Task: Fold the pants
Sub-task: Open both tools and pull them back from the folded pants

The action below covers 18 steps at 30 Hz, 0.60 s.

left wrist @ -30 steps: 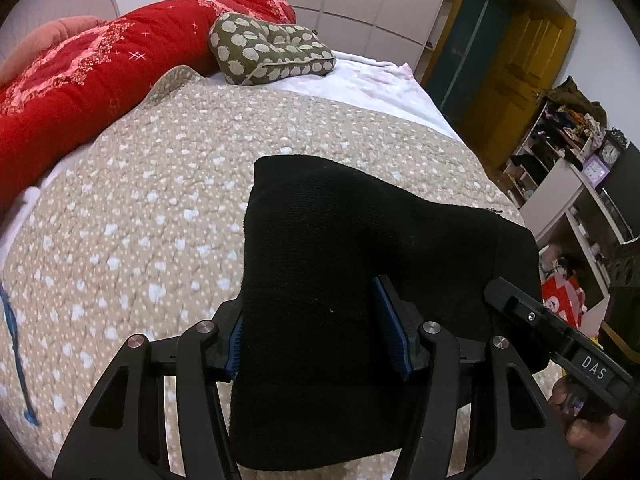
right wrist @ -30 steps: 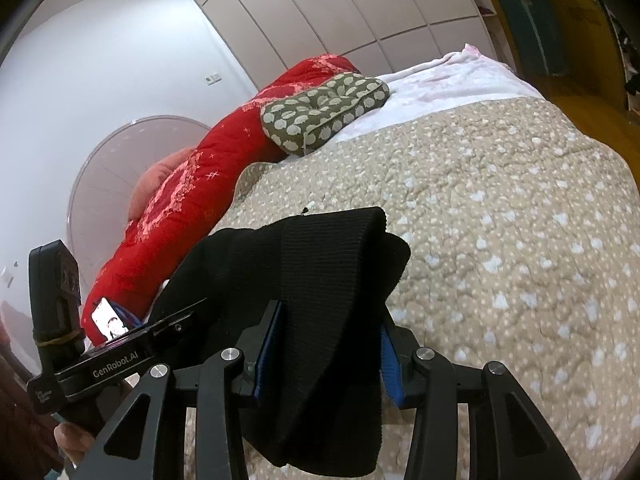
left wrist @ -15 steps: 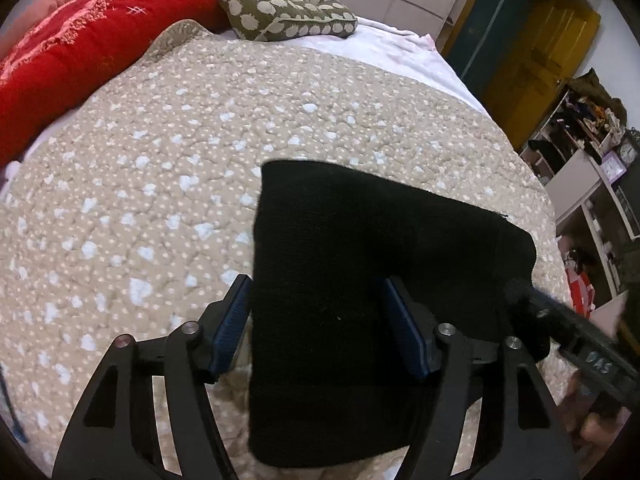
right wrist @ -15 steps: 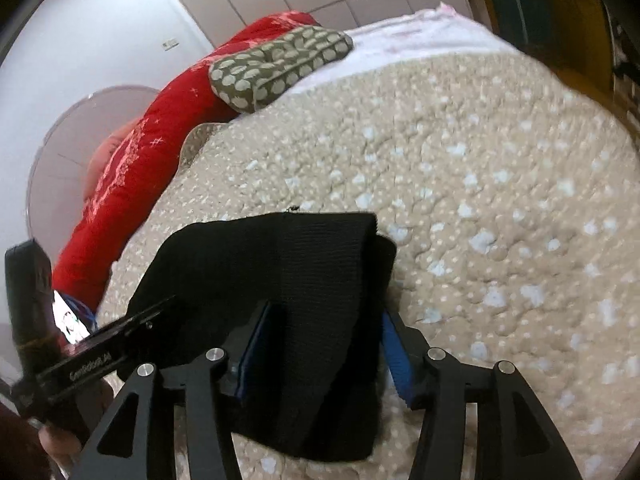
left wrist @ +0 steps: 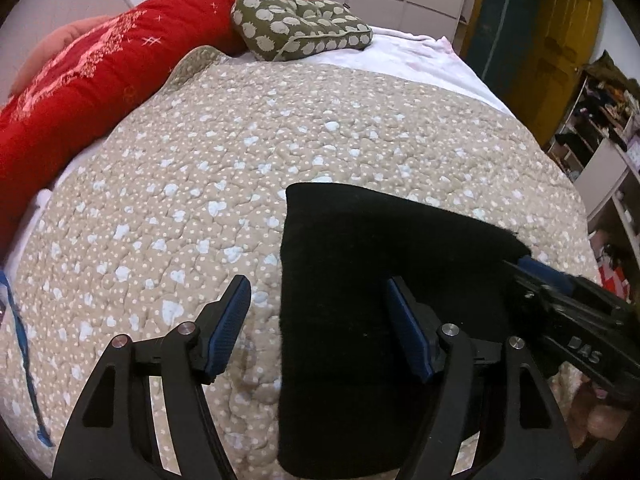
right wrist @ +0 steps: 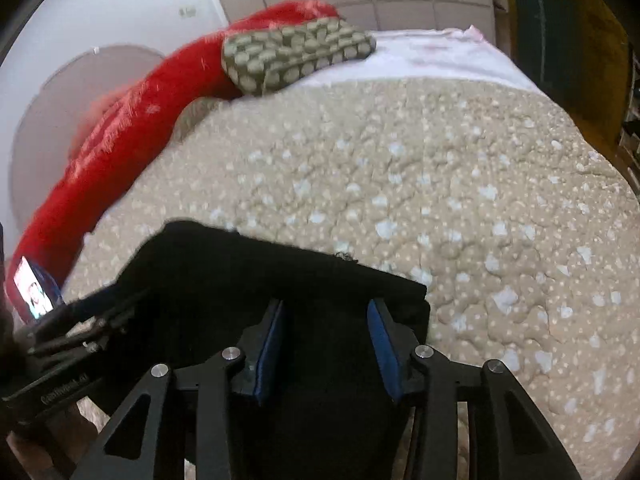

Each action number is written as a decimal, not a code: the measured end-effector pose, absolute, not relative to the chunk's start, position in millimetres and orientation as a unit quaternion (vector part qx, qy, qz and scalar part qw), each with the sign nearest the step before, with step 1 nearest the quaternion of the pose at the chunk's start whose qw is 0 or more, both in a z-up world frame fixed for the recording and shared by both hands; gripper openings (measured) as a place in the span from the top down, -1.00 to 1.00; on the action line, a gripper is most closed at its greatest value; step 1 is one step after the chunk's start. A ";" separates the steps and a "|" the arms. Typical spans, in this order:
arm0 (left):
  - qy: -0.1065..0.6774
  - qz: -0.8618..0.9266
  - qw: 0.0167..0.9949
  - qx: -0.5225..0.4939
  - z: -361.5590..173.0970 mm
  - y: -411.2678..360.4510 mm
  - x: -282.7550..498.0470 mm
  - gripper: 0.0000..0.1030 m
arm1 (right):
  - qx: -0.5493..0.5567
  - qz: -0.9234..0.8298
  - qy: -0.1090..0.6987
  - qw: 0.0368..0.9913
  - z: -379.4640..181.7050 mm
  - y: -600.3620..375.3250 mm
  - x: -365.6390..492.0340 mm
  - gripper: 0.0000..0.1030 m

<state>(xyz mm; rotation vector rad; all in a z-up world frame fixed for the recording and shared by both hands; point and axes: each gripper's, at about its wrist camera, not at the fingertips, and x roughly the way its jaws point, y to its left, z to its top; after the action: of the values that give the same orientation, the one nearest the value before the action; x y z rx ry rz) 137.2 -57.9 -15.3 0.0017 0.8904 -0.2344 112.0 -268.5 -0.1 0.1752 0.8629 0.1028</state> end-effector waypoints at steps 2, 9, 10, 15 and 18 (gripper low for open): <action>0.428 -0.111 0.897 0.007 -15.4 -59.5 136.5 -0.36 | 0.073 0.048 0.417 0.905 8.2 -264.4 105.9 0.19; 0.429 -0.108 0.897 0.000 -16.5 -58.2 134.8 -0.36 | 0.027 0.043 0.402 0.914 20.8 -246.1 55.5 0.19; 0.428 -0.109 0.897 -0.001 -16.4 -58.8 134.1 -0.36 | 0.018 0.039 0.408 0.912 13.1 -245.2 51.7 0.19; 0.423 -0.105 0.900 0.008 -12.3 -60.6 123.8 -0.36 | 0.013 0.029 0.401 0.916 7.5 -244.9 44.3 0.18; 0.419 -0.102 0.902 0.004 -7.5 -57.4 113.8 -0.36 | 0.025 0.027 0.388 0.921 23.6 -247.7 37.8 0.18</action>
<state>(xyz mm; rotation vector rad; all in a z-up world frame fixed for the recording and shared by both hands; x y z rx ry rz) 113.8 -57.4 -7.5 0.0090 0.8669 -0.2107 37.8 -247.7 23.6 0.0510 0.7972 0.0557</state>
